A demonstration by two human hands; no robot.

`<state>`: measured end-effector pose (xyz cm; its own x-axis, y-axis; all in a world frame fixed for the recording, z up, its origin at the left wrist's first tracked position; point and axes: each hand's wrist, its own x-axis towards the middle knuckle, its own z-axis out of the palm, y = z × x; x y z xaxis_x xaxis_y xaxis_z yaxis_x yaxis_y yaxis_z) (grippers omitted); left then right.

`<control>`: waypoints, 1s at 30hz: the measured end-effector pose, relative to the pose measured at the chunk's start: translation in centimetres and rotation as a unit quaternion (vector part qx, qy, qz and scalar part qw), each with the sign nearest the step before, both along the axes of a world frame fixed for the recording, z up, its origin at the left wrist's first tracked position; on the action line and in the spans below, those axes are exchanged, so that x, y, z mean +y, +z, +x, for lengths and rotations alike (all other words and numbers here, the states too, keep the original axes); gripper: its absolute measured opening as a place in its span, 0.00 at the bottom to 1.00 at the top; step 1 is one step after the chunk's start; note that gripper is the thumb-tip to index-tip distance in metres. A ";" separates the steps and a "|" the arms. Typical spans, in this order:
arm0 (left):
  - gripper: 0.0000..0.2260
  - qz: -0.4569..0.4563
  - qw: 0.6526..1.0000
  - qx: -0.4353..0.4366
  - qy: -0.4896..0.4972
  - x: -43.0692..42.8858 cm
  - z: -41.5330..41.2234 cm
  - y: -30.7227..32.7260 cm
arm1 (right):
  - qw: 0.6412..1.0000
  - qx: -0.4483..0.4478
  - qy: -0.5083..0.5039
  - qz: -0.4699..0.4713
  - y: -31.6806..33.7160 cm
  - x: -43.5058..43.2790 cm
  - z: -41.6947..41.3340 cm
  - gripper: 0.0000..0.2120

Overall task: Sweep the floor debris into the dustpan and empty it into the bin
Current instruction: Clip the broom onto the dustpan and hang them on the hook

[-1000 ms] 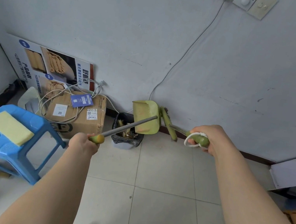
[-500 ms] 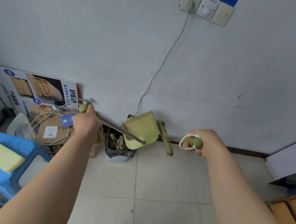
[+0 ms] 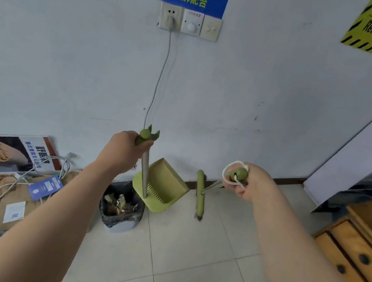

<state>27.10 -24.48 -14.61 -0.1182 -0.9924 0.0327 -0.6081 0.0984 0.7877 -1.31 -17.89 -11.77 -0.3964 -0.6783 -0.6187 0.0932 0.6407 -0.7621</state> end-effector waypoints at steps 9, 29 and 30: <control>0.12 -0.155 0.950 -0.242 -0.123 -6.6 -11.2 -0.2 | 0.990 -0.137 -0.019 -0.039 2.5 -5.9 -10.6 0.08; 0.13 -0.185 0.878 -0.374 -0.236 -21.3 -37.4 -1.6 | 0.990 -0.108 0.047 -0.078 6.5 -22.1 -27.6 0.14; 0.13 -0.183 0.878 -0.373 -0.236 -22.3 -38.1 -1.5 | 0.990 -0.105 0.048 -0.079 6.7 -22.9 -28.0 0.15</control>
